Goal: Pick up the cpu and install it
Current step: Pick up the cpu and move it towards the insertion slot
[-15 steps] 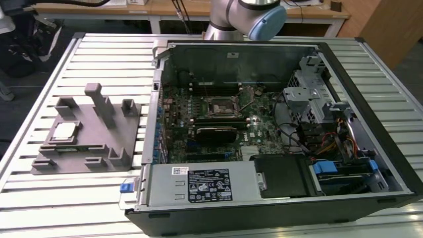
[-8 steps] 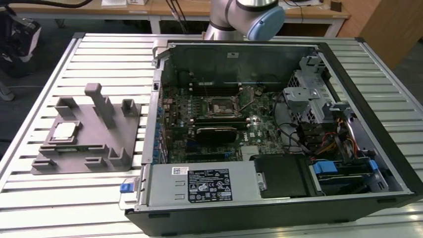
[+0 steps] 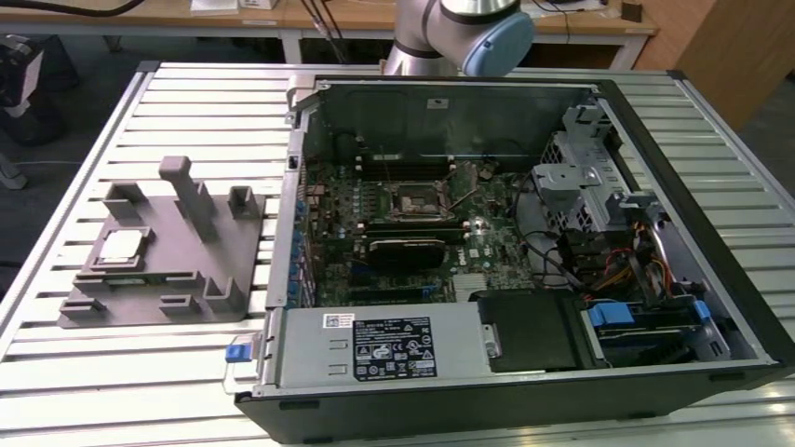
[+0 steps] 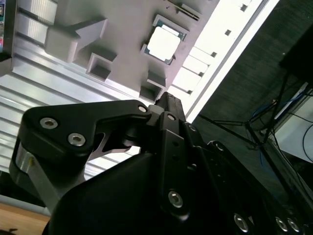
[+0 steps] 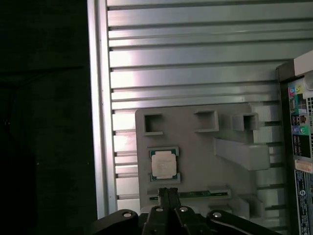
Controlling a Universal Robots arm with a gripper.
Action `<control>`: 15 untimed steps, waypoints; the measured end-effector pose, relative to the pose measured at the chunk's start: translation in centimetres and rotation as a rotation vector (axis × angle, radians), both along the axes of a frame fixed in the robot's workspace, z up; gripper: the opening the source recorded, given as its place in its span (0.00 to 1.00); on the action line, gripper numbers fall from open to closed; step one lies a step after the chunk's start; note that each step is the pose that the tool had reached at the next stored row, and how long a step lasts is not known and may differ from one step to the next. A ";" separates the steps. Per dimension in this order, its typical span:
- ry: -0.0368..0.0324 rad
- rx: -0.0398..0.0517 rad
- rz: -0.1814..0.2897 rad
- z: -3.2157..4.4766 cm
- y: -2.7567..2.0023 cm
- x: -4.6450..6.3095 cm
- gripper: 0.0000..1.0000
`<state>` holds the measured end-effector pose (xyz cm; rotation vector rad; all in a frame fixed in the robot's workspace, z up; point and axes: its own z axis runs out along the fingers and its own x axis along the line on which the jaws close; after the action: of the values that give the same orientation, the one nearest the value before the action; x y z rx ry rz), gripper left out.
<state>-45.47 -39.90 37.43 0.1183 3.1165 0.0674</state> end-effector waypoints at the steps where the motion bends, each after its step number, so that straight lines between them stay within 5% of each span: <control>1: 0.0003 0.0001 0.000 -0.02 0.00 -0.1 0.11; 15: 0.0017 0.0001 0.021 -1.10 -0.26 -0.3 0.11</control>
<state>-45.78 -40.16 36.33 0.0854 3.1197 0.0679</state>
